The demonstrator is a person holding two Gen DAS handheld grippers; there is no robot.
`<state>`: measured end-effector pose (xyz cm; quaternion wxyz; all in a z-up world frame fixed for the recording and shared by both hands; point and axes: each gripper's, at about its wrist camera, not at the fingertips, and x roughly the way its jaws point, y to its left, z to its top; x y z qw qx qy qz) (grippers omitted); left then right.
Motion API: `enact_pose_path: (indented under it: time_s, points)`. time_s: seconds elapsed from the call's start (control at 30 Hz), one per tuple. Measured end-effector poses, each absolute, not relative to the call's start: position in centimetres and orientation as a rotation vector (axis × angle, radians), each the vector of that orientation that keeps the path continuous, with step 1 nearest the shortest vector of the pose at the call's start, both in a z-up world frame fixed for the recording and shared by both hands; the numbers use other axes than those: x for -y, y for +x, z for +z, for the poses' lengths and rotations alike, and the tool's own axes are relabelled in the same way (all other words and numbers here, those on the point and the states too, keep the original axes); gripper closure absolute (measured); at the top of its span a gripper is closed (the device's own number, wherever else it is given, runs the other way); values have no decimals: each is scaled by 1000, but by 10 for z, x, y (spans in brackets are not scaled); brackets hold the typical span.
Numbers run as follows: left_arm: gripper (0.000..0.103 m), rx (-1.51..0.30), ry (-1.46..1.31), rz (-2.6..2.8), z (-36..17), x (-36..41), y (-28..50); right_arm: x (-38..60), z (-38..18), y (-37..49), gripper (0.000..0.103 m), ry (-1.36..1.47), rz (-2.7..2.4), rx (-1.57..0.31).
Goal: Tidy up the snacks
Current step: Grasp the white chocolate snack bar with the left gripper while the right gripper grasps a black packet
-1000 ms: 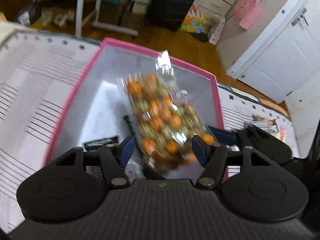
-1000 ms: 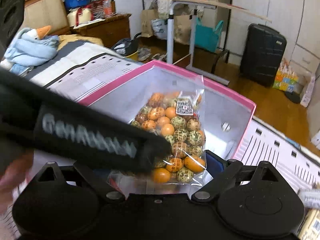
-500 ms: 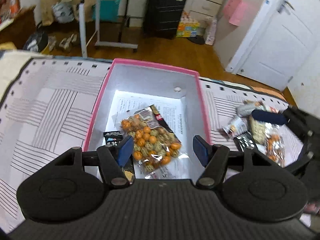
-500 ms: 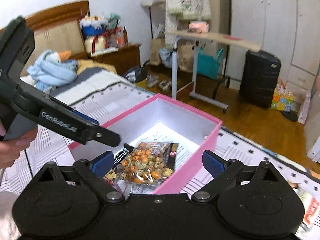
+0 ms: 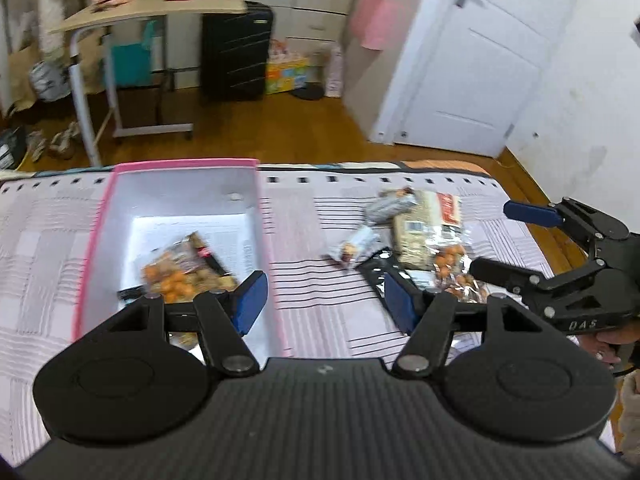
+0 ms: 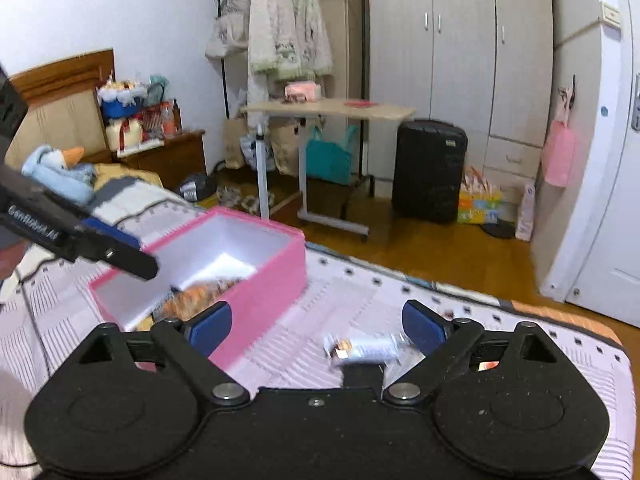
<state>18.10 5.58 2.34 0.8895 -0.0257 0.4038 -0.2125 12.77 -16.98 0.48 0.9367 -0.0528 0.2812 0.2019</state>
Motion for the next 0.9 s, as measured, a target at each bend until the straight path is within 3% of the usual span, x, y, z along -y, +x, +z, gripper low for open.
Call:
enact_pose_path:
  time_s: [0.27,0.53,0.9]
  points:
    - [42,-907,-10,-454,-19,9,212,185,-31,125,19,-156,432,-702]
    - [42,-957,16,-408,-76,55,265,197,-108,147,38,-112,434,-727]
    - [44,-939,119,-232,-131,104,312,169,-162,181,40,-274,391,-726]
